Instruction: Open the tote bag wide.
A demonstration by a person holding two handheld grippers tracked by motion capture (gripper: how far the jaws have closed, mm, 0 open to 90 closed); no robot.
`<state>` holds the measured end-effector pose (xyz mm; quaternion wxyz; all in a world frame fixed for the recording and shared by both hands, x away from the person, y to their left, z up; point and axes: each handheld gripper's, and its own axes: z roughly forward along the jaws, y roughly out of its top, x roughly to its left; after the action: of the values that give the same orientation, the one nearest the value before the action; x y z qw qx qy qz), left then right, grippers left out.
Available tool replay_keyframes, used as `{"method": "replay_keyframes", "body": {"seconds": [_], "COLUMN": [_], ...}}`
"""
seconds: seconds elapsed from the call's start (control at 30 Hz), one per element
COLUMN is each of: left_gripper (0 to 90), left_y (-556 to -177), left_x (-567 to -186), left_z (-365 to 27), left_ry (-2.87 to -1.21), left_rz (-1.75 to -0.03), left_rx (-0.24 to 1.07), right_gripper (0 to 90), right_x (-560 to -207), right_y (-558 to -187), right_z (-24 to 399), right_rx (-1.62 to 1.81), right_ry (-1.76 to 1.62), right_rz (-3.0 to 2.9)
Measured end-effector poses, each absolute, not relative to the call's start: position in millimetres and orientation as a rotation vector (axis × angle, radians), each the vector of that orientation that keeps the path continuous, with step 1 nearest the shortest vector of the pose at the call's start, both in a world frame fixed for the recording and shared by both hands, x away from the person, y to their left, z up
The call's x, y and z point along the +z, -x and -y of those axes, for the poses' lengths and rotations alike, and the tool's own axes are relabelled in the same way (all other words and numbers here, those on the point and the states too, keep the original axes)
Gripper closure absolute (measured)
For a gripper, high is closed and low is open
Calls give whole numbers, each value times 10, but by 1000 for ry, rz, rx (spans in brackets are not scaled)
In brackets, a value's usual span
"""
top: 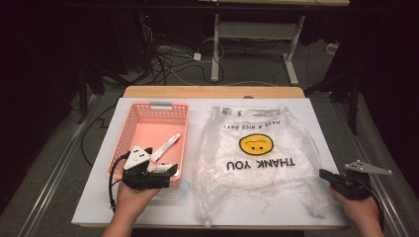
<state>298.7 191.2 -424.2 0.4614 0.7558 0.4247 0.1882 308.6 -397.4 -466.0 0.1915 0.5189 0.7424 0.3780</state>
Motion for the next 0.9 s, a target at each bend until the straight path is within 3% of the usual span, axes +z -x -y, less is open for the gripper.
{"method": "replay_keyframes", "body": {"seconds": [0.9], "left_gripper": [0], "left_y": [-2971], "left_x": [-4225], "left_z": [-1910], "left_ry": [-1859], "left_rz": [-1038], "left_rx": [467], "right_gripper": [900], "right_x": [-4570], "right_y": [-2329], "right_z": [3630], "right_rx": [1088], "right_ry": [-1200], "right_rz": [-2255]}}
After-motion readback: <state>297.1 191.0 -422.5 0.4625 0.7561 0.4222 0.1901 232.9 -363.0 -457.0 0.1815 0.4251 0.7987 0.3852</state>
